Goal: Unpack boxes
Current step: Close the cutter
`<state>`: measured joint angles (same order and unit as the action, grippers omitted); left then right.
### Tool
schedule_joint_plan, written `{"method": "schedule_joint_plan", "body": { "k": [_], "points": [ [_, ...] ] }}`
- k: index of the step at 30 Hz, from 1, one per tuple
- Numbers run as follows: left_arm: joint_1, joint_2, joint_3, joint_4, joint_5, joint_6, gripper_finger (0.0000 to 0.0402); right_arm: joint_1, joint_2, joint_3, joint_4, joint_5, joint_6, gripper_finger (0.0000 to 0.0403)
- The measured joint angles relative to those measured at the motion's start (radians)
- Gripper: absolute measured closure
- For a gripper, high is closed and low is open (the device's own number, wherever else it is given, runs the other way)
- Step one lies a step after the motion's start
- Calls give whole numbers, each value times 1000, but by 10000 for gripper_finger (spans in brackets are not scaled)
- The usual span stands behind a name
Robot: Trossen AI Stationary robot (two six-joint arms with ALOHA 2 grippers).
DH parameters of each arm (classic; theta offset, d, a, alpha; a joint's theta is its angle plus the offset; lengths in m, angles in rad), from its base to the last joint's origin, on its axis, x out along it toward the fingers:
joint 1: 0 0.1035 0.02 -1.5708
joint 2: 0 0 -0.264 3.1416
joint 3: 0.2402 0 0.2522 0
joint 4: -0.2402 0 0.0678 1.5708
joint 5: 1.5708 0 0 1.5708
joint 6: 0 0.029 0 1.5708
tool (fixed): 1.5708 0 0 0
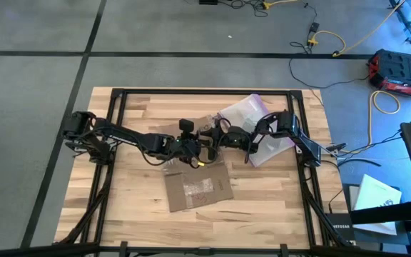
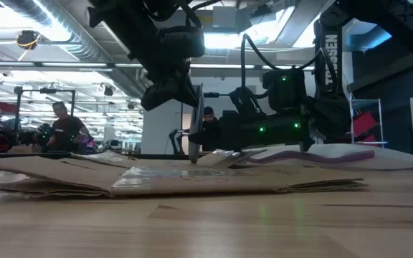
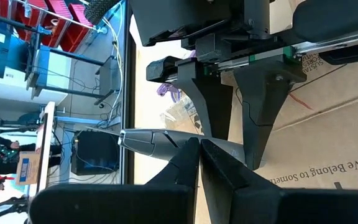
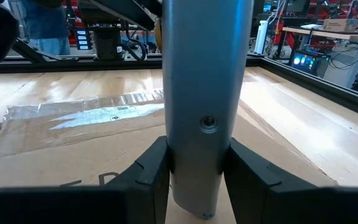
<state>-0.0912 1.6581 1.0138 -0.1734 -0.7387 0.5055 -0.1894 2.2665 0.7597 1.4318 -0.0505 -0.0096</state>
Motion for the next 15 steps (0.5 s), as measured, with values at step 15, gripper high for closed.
{"method": "schedule_joint_plan", "body": {
  "k": [15],
  "points": [
    [3, 0, 0, -25, 34, -53, 402, 0, 0, 0, 0, 0, 0, 299]
  ]
}}
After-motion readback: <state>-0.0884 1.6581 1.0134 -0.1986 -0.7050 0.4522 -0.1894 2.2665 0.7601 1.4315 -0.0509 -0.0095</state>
